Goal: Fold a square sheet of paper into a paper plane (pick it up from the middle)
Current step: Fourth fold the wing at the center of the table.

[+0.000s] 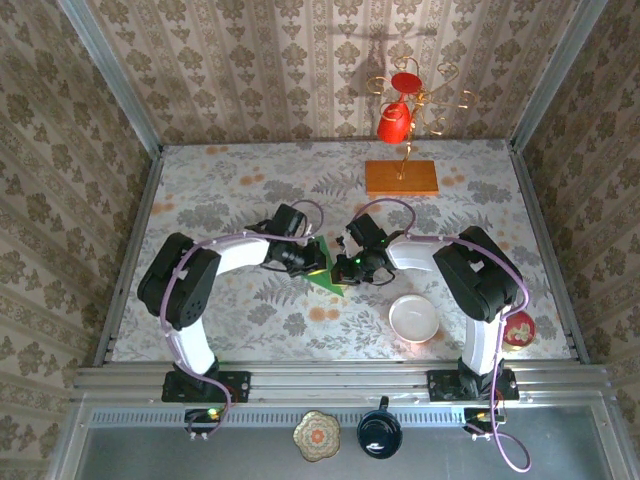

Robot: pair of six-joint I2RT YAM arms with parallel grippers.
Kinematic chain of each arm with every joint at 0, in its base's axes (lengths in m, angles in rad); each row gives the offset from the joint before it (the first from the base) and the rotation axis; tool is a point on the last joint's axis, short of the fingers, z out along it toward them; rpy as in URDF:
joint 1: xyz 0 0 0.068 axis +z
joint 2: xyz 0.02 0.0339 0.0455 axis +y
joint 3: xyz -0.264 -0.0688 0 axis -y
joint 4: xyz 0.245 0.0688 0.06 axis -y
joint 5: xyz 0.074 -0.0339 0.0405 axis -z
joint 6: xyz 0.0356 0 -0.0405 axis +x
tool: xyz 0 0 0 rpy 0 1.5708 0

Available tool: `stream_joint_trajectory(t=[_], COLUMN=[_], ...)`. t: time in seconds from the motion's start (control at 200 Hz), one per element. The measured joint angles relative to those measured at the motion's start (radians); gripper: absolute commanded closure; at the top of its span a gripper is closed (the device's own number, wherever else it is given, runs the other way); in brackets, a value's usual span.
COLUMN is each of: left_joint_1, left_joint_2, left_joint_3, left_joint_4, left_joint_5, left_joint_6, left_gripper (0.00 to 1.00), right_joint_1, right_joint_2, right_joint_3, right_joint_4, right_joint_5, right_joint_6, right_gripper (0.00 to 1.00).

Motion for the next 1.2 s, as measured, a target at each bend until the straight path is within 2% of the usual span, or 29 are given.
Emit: stream_joint_trajectory(t=[0.3, 0.7, 0.97, 1.195], left_joint_1=[-0.002, 0.005, 0.073, 0.189], left_joint_2=[0.035, 0.069, 0.107, 0.15], left_joint_3=[0.0, 0.014, 0.063, 0.104], left_joint_4=[0.064, 0.042, 0.013, 0.004], left_joint_5=[0.021, -0.011, 0.01, 0.067], left_joint_6=[0.005, 0.031, 0.068, 0.119], left_gripper=[0.89, 0.9, 0.9, 0.89], right_joint_1=[0.0, -0.001, -0.002, -0.002], right_joint_2=[0.002, 0.003, 0.003, 0.0], right_joint_3=[0.0, -0.001, -0.01, -0.019], right_joint_4=[0.0, -0.008, -0.003, 0.007], right_joint_5=[-0.004, -0.003, 0.0, 0.0], right_joint_6=[0.0, -0.001, -0.005, -0.004], right_gripper=[1.0, 1.0, 1.0, 1.0])
